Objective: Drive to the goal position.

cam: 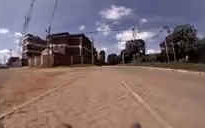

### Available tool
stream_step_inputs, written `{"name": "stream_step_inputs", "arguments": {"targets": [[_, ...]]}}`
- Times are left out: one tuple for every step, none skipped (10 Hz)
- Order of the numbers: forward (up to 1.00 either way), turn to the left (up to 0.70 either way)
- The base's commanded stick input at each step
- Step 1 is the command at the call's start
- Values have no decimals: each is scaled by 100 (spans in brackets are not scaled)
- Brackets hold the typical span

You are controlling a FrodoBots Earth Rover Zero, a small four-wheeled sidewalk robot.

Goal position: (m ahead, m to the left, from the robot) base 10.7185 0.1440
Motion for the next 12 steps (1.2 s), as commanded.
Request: {"name": "stream_step_inputs", "arguments": {"targets": [[100, 0], [100, 0], [100, 0], [100, 0], [100, 0], [100, 0], [100, 0], [100, 0], [100, 0], [100, -10], [100, -24], [100, -7]]}}
